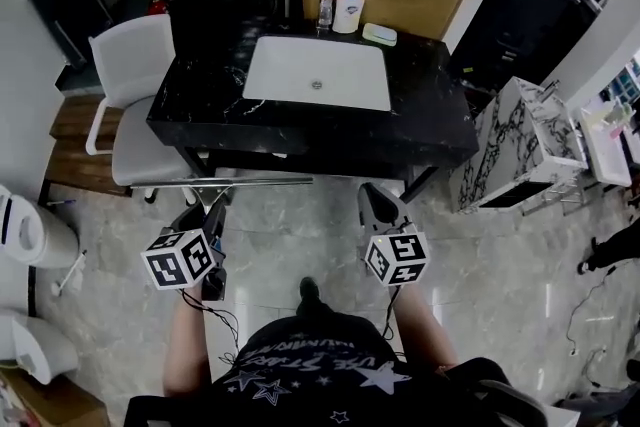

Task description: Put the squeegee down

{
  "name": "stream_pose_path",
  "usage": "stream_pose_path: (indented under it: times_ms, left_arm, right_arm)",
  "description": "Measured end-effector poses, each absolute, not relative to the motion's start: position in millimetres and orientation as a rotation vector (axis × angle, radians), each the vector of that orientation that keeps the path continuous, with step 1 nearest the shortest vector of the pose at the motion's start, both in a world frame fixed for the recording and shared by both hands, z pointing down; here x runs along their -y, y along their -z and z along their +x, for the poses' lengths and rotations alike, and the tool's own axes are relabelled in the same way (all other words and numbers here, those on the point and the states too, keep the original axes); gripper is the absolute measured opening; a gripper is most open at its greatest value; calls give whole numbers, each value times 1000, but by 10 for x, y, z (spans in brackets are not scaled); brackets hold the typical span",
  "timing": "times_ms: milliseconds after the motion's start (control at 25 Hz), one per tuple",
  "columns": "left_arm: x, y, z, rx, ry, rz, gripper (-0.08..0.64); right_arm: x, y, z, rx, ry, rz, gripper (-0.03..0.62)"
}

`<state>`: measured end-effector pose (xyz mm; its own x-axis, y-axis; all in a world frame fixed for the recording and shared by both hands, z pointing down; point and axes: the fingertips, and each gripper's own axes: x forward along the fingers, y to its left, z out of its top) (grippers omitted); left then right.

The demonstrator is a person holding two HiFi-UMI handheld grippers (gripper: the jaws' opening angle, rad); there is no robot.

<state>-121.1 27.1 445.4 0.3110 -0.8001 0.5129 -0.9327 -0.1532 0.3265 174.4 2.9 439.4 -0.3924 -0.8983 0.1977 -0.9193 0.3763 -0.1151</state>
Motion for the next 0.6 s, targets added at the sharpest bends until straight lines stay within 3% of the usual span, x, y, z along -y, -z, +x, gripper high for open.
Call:
stream_pose_path:
  times_ms: [600]
  left_arm:
    - [503, -4283, -959, 1617, -281, 2000, 143]
  right_arm:
    - [872, -4431, 1940, 2608, -326, 1590, 55]
